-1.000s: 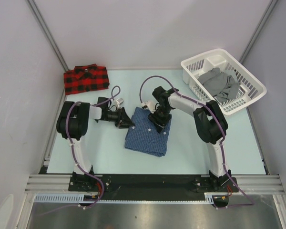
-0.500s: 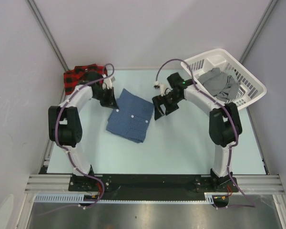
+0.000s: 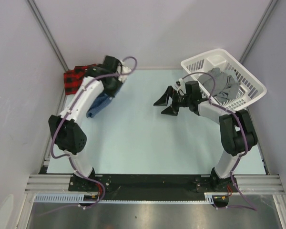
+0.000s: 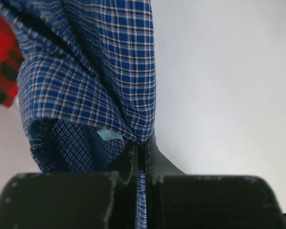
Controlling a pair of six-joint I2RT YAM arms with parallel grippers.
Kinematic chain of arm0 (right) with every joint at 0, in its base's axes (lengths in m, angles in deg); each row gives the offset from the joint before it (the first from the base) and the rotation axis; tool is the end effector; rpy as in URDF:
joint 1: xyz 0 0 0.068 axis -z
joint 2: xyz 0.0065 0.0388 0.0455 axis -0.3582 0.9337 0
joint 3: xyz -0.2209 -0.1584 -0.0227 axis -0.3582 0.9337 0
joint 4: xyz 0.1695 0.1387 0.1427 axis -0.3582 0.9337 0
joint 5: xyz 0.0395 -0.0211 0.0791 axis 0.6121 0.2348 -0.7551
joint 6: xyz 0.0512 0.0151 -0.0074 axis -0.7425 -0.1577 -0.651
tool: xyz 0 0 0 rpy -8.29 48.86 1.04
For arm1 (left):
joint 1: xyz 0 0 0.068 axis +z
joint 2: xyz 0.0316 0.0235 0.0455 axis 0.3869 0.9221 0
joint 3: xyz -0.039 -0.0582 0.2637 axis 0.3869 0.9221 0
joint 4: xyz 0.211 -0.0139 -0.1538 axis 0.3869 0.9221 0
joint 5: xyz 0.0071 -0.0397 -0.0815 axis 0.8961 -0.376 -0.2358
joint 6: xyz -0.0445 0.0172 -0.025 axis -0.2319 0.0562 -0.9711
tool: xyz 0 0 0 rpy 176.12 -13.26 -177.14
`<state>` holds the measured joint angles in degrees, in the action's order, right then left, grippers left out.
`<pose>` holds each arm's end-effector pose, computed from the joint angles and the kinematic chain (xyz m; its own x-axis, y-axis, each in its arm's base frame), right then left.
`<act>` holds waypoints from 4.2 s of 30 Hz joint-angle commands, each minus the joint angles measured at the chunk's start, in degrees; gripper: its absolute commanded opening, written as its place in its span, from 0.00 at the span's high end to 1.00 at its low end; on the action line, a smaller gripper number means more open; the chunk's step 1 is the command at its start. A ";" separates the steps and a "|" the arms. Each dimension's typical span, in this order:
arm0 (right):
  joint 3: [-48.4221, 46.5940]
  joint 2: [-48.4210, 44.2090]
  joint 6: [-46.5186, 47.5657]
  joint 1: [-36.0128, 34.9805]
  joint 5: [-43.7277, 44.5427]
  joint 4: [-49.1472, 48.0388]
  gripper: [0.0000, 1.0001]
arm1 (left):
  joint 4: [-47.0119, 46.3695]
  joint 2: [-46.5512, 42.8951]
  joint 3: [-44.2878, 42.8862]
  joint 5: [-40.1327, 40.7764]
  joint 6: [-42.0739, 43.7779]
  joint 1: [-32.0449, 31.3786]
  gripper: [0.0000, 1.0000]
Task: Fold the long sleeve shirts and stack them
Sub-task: Fold the shirt
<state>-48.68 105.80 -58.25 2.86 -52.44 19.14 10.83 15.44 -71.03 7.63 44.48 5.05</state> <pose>0.3562 0.1435 0.2185 -0.9347 0.2161 -0.2823 -0.1546 0.4681 0.8701 0.3571 -0.1104 0.3556 -0.6826 0.5680 -0.4597 0.5144 0.8204 0.2498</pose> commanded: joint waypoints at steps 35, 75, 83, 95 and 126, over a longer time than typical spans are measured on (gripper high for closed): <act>4.15 11.12 -12.12 -9.91 7.31 -3.71 0.31 | -18.56 -11.02 28.45 -42.19 -17.02 14.18 0.20; -34.59 33.70 66.28 -2.70 0.88 57.19 1.00 | -33.34 24.65 7.48 -56.43 -17.37 14.11 0.29; -49.54 41.60 71.64 -2.44 2.38 68.08 1.00 | -28.33 25.47 12.61 -57.03 -14.30 13.76 0.68; -70.48 49.70 106.33 -10.68 6.75 87.79 0.94 | -27.81 -1.87 54.21 -57.67 -12.54 15.25 0.98; -15.30 8.04 53.29 -5.78 -2.62 52.47 0.30 | -12.33 13.84 20.75 -51.33 12.33 11.21 0.67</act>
<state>-70.21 116.42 4.21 -3.22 -50.93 79.90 -1.30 27.37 -46.40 -43.52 54.01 16.15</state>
